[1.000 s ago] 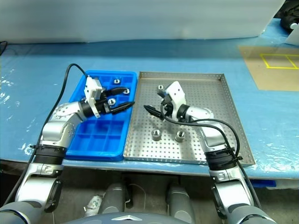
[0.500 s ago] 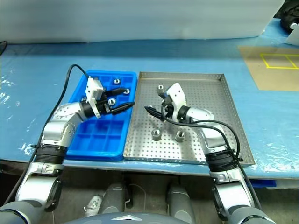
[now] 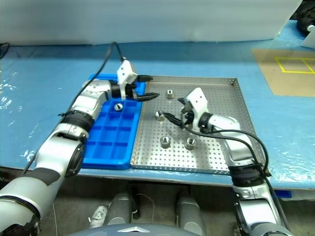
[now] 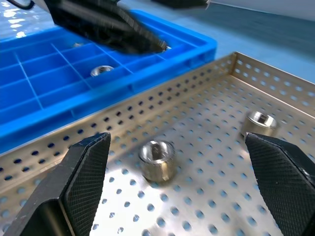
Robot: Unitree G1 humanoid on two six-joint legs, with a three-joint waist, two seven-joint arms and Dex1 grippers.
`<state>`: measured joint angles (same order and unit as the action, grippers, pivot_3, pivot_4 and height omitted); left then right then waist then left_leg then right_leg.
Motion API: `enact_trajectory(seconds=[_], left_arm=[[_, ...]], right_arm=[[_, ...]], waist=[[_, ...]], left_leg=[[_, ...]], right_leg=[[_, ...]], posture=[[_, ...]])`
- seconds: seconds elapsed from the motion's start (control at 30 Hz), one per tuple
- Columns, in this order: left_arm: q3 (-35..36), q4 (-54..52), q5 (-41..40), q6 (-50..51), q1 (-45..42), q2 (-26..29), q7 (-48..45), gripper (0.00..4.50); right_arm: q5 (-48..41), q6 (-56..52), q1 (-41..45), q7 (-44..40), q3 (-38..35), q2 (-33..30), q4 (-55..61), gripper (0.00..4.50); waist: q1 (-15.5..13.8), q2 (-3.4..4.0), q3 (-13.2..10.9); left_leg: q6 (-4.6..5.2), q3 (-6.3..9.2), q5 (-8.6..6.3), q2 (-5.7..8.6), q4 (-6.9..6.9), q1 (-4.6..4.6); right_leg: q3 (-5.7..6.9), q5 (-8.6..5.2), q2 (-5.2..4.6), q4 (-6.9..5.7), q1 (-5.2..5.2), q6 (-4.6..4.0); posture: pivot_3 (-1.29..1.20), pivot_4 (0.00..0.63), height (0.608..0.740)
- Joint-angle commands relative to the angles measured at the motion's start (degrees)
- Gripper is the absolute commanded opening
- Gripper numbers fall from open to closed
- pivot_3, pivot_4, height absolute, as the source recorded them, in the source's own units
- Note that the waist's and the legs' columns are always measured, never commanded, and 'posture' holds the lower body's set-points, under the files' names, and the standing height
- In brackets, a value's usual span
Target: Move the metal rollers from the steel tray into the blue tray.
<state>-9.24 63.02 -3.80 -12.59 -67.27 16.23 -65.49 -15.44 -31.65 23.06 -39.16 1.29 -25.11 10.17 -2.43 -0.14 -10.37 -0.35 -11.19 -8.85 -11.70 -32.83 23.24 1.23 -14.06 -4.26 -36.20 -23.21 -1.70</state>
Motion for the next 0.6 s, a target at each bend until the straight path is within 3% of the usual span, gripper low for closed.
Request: enact_trajectory(seconds=[0.03,0.27,0.5,0.6], left_arm=[[-2.0,5.9,4.5,-4.4,-6.1,-1.2,-3.5,4.14],[-8.7,11.3,14.8,-5.8,-9.8,-2.6,-10.4,4.14],[-9.8,13.8,21.0,-3.1,-9.0,-3.6,0.9,4.14],[-8.8,14.2,21.3,-1.6,-8.1,-3.4,1.6,4.14]], right_arm=[[-1.3,-1.3,-2.4,2.4,-0.7,0.7,6.0,4.49],[-1.0,-3.2,-7.0,7.2,-0.3,2.6,11.4,4.49],[-1.1,-3.9,-8.6,9.2,-1.3,1.8,13.1,4.49],[-1.0,-4.2,-9.2,9.9,-0.9,1.8,13.9,4.49]], waist=[[0.2,0.0,0.0],[1.2,0.0,0.0],[1.7,0.0,0.0],[1.8,0.0,0.0]], left_leg=[[0.03,0.01,-0.01,-0.01,0.0,-0.02],[0.03,-0.01,-0.02,-0.05,0.01,-0.07],[0.08,0.0,-0.05,-0.07,-0.1,-0.06],[0.11,0.0,-0.07,-0.07,-0.14,-0.06]], right_leg=[[-0.01,0.0,-0.01,0.0,0.0,0.0],[-0.04,-0.13,-0.02,0.0,0.0,-0.21],[-0.06,-0.13,-0.03,-0.01,0.02,-0.22],[-0.07,-0.13,-0.03,0.0,0.02,-0.22]], posture=[[-0.33,0.15,0.74],[-0.41,0.15,0.74],[-0.44,0.15,0.74],[-0.44,0.15,0.74]])
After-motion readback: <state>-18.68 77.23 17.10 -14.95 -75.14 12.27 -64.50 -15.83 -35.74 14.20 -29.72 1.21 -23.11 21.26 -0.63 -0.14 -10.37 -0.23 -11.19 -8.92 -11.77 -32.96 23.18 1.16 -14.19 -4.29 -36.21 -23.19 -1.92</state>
